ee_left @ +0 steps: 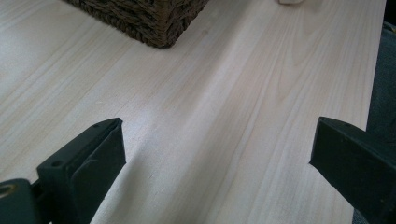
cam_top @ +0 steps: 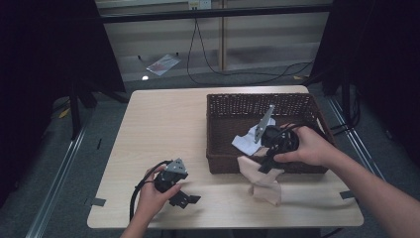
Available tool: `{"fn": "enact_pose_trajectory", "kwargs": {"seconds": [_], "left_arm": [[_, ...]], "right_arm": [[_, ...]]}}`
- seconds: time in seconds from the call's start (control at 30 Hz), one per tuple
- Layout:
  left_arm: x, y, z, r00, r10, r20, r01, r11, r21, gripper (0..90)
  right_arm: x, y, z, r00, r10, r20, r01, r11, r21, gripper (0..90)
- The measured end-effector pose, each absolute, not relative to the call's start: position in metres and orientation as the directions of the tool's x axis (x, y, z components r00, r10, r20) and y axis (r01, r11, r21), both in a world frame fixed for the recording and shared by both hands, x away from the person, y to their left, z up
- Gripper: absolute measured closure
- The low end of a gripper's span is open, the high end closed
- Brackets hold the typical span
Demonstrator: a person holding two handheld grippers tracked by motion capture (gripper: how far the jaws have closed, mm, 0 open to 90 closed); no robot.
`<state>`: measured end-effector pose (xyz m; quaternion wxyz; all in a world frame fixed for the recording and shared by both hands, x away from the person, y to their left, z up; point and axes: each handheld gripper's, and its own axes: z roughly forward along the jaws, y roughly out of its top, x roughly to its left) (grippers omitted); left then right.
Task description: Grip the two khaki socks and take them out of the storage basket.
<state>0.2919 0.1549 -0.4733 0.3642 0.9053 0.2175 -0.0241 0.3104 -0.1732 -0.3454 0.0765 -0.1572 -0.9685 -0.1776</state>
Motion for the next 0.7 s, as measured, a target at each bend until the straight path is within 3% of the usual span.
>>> {"fn": "enact_pose_trajectory", "kwargs": {"seconds": [0.03,0.17,0.3,0.5,0.7], "left_arm": [[0.292,0.155,-0.473,0.905,0.376,-0.201,0.410,-0.641,0.649,2.9],[0.292,0.155,-0.473,0.904,0.377,-0.201,0.411,-0.641,0.648,2.9],[0.293,0.156,-0.473,0.909,0.369,-0.195,0.402,-0.649,0.646,2.9],[0.292,0.155,-0.472,0.910,0.370,-0.189,0.400,-0.654,0.642,2.9],[0.293,0.155,-0.473,0.909,0.369,-0.192,0.402,-0.657,0.638,2.9]], "right_arm": [[0.308,-0.171,-0.348,-0.937,0.287,0.201,0.339,0.886,0.315,57.3],[0.307,-0.171,-0.348,-0.939,0.287,0.189,0.336,0.882,0.330,49.4],[0.303,-0.175,-0.349,-0.940,0.292,0.175,0.336,0.876,0.345,32.1],[0.298,-0.181,-0.356,-0.937,0.313,0.158,0.349,0.864,0.364,20.4],[0.292,-0.187,-0.368,-0.934,0.326,0.148,0.358,0.850,0.385,16.2]]}}
